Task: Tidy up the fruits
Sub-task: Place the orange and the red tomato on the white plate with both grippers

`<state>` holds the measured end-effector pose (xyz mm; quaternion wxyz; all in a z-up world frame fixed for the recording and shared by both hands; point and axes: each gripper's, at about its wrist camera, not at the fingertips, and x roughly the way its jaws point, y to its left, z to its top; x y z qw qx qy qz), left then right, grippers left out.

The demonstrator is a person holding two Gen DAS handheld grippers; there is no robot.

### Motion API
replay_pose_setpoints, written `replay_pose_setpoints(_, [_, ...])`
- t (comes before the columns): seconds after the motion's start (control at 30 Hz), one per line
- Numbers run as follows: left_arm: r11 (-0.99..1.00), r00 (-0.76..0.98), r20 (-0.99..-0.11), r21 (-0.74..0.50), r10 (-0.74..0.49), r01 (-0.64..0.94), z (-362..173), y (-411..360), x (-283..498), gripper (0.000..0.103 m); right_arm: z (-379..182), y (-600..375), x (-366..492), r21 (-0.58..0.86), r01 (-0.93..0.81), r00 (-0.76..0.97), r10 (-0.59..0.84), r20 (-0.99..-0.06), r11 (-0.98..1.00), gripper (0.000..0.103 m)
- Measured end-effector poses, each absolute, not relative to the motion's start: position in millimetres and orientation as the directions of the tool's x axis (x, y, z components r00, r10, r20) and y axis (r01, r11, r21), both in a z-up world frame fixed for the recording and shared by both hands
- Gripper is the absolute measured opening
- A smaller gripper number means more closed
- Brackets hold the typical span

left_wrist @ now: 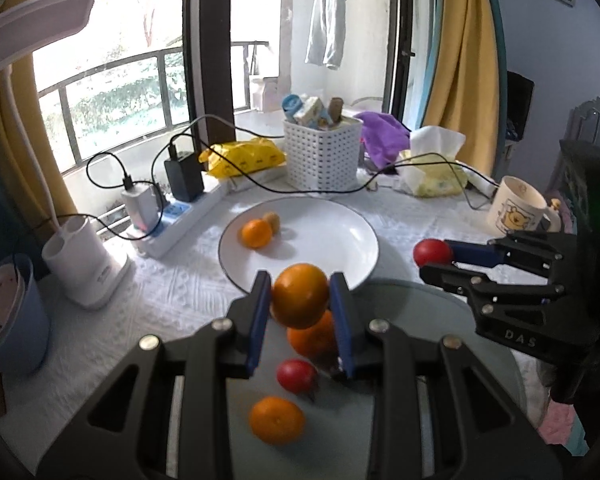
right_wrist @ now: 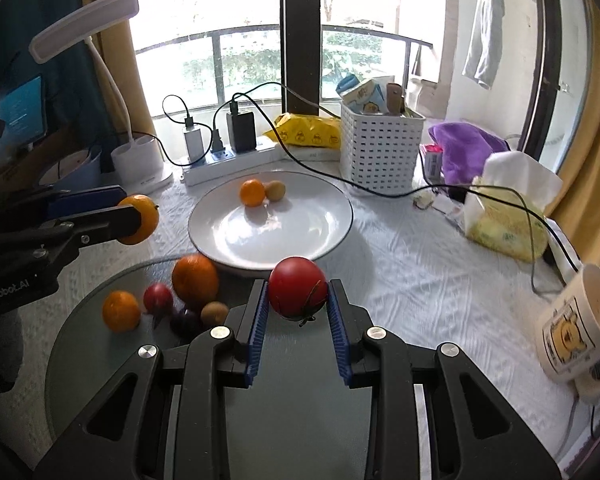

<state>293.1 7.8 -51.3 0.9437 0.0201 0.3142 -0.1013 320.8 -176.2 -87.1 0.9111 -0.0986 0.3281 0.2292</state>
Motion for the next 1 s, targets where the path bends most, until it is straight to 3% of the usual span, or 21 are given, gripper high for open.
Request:
replay_pose_setpoints(0.87, [0.987, 0.729, -0.668, -0.064, -0.150, 0.145, -89, 20, 382, 0.032, -106, -140, 401, 0.006, -0.539, 0.638, 0.414, -0.649, 0.842, 0.032])
replay_pose_setpoints(1.0, [0.986, 0.730, -0.665, -0.077, -0.159, 0.146, -87, 22, 380, 0.037, -106, -142, 401, 0.008, -0.532, 0.644, 0.410, -0.646, 0.847, 0.033])
